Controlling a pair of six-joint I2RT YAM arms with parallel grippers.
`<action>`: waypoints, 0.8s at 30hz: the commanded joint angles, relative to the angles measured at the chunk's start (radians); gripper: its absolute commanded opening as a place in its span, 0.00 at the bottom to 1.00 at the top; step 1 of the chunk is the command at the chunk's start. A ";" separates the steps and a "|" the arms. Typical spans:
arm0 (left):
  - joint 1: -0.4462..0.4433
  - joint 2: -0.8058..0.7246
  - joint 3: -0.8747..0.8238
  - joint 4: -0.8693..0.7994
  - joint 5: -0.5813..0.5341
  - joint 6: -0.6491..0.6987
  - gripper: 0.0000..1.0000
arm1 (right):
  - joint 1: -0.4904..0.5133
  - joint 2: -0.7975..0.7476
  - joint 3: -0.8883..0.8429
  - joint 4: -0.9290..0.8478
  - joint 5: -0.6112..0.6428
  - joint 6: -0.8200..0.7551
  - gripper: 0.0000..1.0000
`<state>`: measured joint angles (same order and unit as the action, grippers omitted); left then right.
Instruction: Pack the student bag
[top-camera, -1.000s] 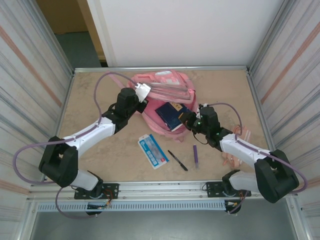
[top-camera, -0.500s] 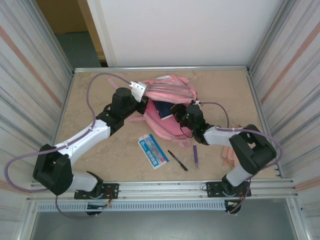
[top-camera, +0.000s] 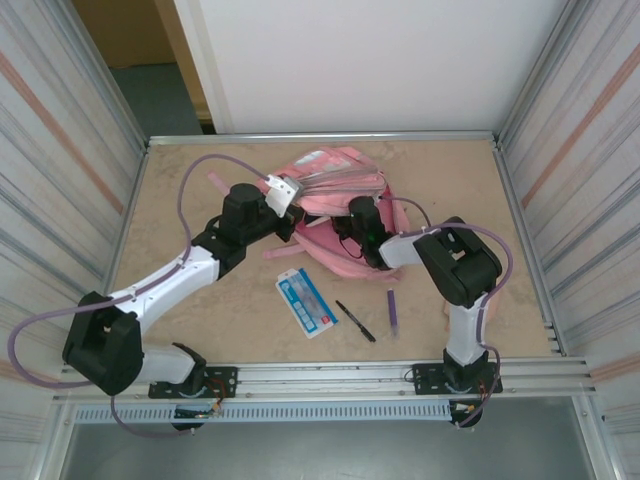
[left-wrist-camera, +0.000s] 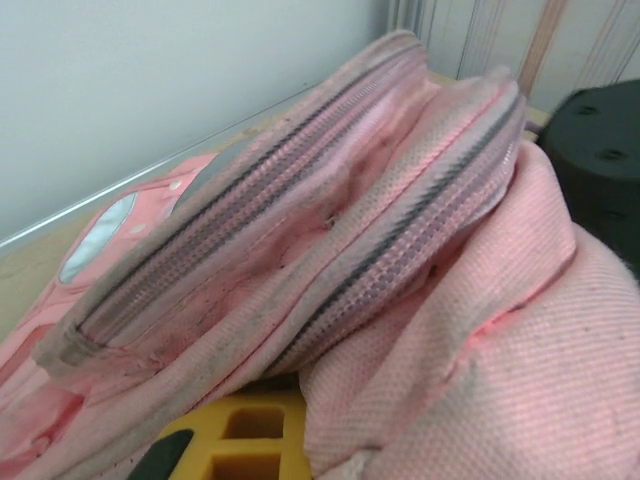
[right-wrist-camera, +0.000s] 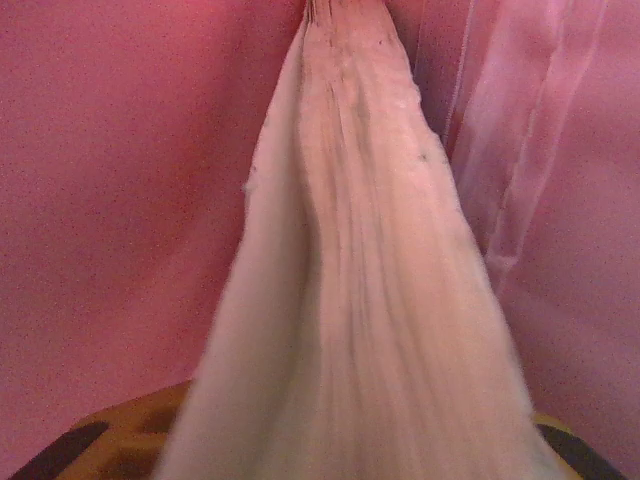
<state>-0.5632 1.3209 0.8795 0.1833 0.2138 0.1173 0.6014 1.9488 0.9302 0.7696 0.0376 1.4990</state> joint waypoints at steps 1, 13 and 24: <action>-0.011 -0.092 -0.002 0.164 0.084 0.050 0.00 | -0.026 0.023 0.055 -0.128 -0.115 -0.014 0.41; 0.044 -0.091 -0.007 0.156 0.098 0.031 0.00 | -0.150 0.087 0.128 -0.191 -0.553 -0.188 0.00; 0.083 -0.087 -0.005 0.144 0.151 0.094 0.00 | -0.198 0.192 0.330 -0.446 -0.780 -0.289 0.00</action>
<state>-0.4786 1.2884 0.8547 0.2066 0.2756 0.1783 0.4179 2.1178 1.2236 0.4629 -0.6540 1.2716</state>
